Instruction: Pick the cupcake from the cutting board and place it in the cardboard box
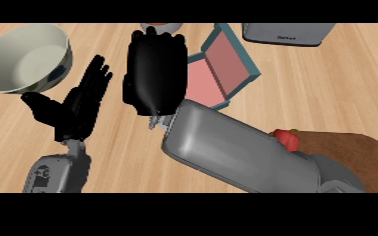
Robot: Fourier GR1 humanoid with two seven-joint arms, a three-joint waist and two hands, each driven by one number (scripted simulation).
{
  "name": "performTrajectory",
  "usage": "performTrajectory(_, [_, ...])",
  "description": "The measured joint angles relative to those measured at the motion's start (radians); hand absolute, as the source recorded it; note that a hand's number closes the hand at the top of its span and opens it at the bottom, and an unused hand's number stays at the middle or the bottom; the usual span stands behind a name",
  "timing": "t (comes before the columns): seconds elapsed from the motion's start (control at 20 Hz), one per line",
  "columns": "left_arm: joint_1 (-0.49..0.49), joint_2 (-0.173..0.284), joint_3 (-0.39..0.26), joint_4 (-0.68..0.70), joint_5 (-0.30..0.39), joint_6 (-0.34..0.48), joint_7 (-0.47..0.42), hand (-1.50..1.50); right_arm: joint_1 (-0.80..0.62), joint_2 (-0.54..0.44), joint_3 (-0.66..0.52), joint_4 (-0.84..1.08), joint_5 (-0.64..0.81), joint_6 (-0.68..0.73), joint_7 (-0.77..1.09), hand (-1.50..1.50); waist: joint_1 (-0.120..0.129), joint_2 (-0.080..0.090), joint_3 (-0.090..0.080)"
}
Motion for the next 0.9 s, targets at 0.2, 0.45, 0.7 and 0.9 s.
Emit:
performTrajectory(0.2, [0.018,-0.001,0.0,-0.013,-0.001,0.001,-0.009,0.0,-0.068,0.001,-0.003,0.14,-0.026,-0.028,-0.01,1.5,-0.007,0.002,0.001])
performTrajectory(0.45, [0.01,0.008,0.013,-0.026,0.002,0.007,0.007,0.0,-0.114,0.003,-0.002,0.316,-0.074,-0.069,-0.051,1.5,-0.017,0.005,0.001])
performTrajectory(0.7, [0.015,0.011,0.02,-0.025,0.005,0.006,0.003,0.0,-0.11,0.006,0.006,0.47,-0.161,-0.03,-0.108,1.5,-0.024,0.008,0.001])
performTrajectory(0.9, [0.032,0.017,0.021,-0.045,0.016,-0.005,0.013,0.0,-0.071,0.009,-0.013,0.563,-0.259,0.052,-0.137,-1.5,-0.024,0.008,0.002])
